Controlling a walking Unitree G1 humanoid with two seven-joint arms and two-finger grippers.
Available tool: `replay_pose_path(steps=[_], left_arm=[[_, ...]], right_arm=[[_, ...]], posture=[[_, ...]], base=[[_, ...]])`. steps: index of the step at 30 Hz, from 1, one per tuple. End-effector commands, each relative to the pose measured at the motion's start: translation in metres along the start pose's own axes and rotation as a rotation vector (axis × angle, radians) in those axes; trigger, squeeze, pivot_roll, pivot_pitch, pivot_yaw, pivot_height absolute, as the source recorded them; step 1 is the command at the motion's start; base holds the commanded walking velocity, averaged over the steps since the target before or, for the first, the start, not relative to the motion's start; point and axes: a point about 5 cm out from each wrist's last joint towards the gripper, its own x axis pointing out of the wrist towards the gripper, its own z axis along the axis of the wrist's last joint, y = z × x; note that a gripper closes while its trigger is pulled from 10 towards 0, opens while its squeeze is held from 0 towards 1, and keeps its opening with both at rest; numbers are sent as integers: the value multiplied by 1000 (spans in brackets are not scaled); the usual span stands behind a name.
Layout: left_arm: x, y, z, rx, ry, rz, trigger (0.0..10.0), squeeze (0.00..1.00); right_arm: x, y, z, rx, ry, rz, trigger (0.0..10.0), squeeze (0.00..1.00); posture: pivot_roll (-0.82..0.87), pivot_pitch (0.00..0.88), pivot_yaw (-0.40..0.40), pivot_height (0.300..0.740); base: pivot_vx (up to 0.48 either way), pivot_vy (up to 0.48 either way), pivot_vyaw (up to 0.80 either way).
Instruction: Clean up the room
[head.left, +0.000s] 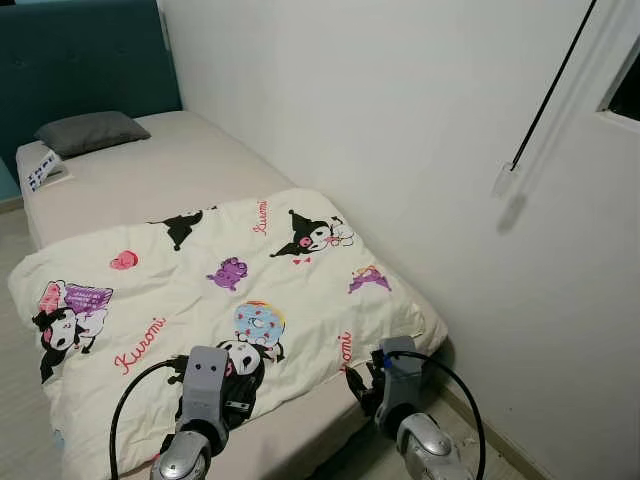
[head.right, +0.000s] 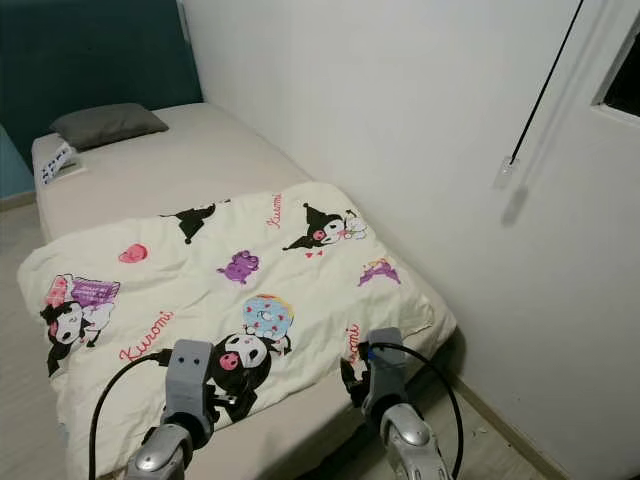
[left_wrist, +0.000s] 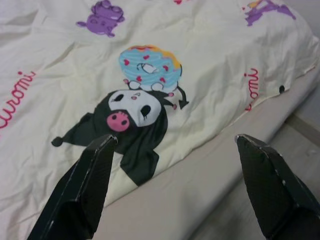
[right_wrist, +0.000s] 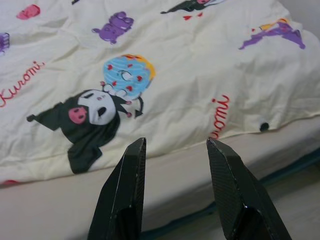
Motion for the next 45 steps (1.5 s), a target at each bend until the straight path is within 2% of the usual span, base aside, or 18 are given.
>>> replay_pose_path(steps=[1, 10, 13, 19, 36, 38, 41, 45], left_arm=[[-2, -3, -6, 10, 22, -9, 10000, 0], [-2, -3, -7, -12, 29, -8, 10000, 0], [-3, -1, -10, -44, 63, 6, 10000, 0], [-4, -1, -9, -57, 43, 3, 10000, 0], [-4, 0, -7, -34, 30, 11, 10000, 0], [-4, 0, -7, -30, 27, 10, 10000, 0], [-4, 0, -7, -28, 23, 12, 10000, 0], [-3, 1, -6, -29, 21, 22, 10000, 0]], right_arm=[[-4, -4, -8, 2, 32, -20, 10000, 0], [-4, -4, -8, 4, 30, -19, 10000, 0], [-4, -4, -8, 5, 29, -18, 10000, 0], [-3, -2, -8, 6, 27, -11, 10000, 0], [-3, -2, -7, 6, 23, -13, 10000, 0], [-3, -2, -7, -18, 24, -3, 10000, 0], [-3, 0, -6, -60, 27, 15, 10000, 0], [-2, 2, -7, -53, 29, 18, 10000, 0]], posture=[[-39, 121, -46, 740], [-39, 120, -47, 740], [-38, 118, -48, 740], [-35, 116, -53, 740], [-37, 108, -48, 740], [-38, 107, -49, 740], [-37, 107, -49, 740], [-35, 109, -53, 740]], base=[[0, -480, 0], [0, -480, 0], [0, 0, 0], [0, 354, 0], [0, 0, 0], [0, 0, 0], [0, 0, 771], [0, 0, 800]])
